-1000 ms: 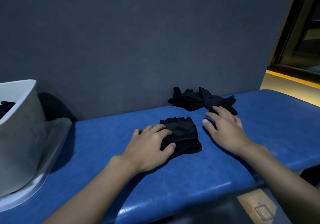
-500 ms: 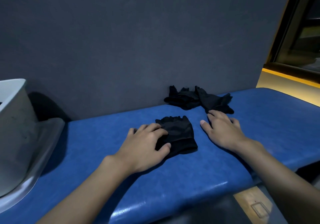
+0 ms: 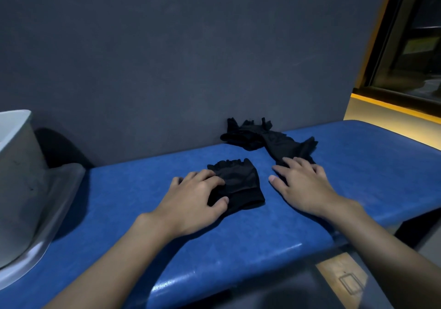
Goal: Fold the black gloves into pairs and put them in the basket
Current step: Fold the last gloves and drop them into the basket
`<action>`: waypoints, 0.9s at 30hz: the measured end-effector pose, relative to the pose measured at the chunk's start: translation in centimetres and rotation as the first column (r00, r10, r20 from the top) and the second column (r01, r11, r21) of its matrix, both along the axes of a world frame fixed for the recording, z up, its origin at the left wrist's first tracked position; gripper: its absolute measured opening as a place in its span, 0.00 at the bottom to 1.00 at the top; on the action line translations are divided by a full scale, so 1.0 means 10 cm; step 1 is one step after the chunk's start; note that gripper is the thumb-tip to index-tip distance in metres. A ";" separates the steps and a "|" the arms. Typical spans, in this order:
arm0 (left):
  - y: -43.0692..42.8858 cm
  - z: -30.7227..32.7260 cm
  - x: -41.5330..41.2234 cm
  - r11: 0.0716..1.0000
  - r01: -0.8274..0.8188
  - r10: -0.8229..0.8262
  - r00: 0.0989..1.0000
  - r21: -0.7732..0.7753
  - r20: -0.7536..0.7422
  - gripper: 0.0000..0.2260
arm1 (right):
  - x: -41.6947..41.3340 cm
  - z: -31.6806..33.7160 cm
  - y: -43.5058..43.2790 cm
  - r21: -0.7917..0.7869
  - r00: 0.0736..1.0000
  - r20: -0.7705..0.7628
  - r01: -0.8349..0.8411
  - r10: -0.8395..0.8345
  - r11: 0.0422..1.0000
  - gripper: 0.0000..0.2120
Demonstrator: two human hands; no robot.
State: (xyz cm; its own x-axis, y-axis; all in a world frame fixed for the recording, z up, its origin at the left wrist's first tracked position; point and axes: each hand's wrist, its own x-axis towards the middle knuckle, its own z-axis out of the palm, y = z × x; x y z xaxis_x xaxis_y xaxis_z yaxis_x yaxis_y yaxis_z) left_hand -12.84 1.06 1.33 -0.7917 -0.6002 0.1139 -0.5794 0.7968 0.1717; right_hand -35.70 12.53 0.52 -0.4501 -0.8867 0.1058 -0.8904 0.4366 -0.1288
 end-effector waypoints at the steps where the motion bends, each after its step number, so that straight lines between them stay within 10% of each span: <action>1: 0.00 0.00 0.00 1.000 0.000 0.000 1.000 0.001 -0.001 0.21 | -0.01 0.00 0.00 0.010 1.000 -0.001 0.002 -0.002 1.000 0.24; 12: 0.02 0.09 -0.05 1.000 -0.012 0.011 0.995 -0.014 -0.096 0.26 | 0.09 0.26 0.15 -0.484 0.921 0.348 0.017 0.175 0.875 0.21; 27: 0.13 0.26 -0.17 0.827 0.186 0.248 0.726 0.531 -0.641 0.19 | 0.52 0.50 0.20 -0.662 0.091 0.727 0.357 0.681 0.659 0.18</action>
